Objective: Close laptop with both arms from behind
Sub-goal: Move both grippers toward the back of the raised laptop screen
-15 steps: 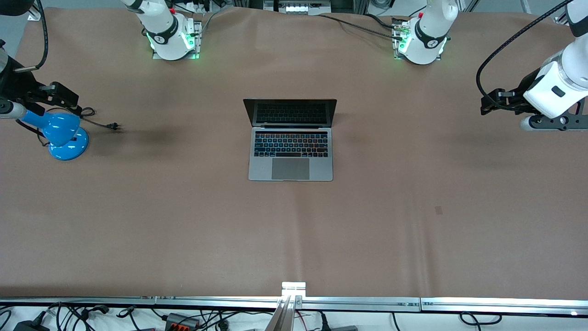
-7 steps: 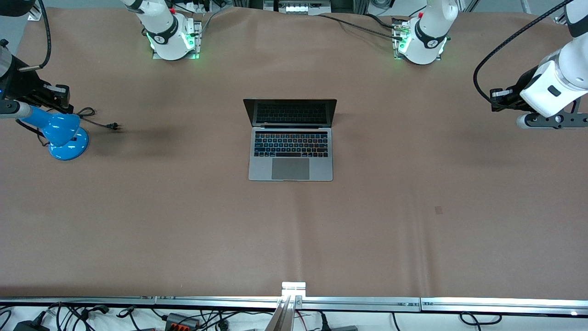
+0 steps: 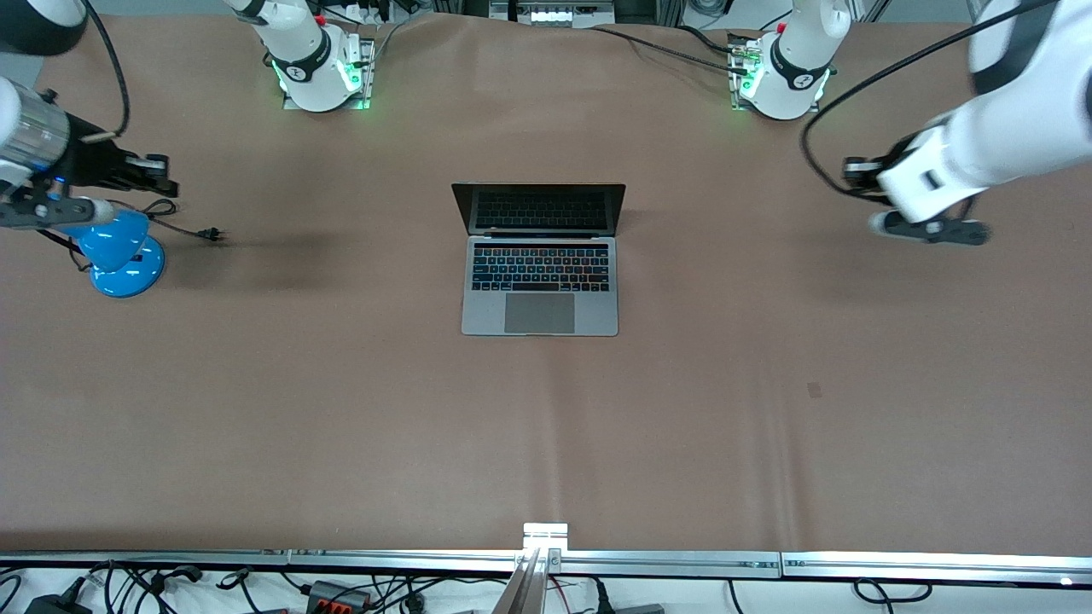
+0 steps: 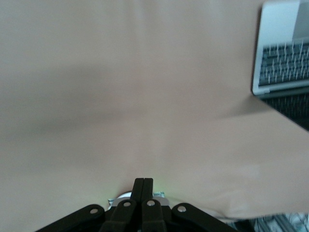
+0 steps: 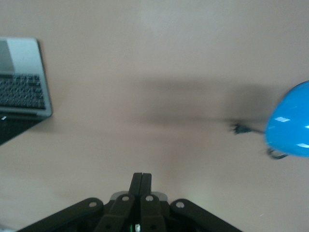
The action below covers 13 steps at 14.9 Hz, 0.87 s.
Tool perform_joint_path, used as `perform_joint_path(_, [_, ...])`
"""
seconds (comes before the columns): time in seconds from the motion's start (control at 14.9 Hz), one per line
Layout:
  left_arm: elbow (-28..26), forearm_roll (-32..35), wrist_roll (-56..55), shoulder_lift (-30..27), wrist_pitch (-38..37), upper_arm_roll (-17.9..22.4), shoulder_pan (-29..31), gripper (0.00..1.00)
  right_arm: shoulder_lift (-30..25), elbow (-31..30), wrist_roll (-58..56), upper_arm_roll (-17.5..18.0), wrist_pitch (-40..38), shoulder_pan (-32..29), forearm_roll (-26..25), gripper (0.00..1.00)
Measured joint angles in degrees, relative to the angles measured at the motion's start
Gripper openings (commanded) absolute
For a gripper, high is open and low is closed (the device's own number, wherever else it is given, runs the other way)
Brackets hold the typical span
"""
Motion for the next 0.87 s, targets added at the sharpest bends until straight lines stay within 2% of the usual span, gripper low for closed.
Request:
perform_joint_path(0.2, [-10.8,-8.4,-3.6,0.5,7.7,-6.3,-0.3,0.0,3.6,-2.2,-0.1,0.4,-1.8,4.4,3.4,0.0])
perform_joint_path(0.34, [-15.7,-11.2,-4.8,0.2,12.3,-11.5,-0.2,0.0,4.9,-4.0,0.0,0.6,-1.8,8.8,7.1,0.0])
perform_joint_path(0.54, [-20.0,-16.0,-9.7,-1.4,17.0,-19.7,-0.2,0.0,5.3,-7.4,0.1,0.7,0.5,14.1,12.8,0.0])
perform_joint_path(0.74, [-24.6,-20.7,-12.3,-3.6,23.5,-26.4,-0.3,0.0,5.3,-12.0,2.0,0.9,6.5,22.9,14.4,0.0])
perform_joint_path(0.87, [-25.7,-21.9,-17.4,-3.7,27.7,-30.2,-0.4,0.0,5.3,-13.6,6.6,1.0,9.0,30.0,15.6,0.0])
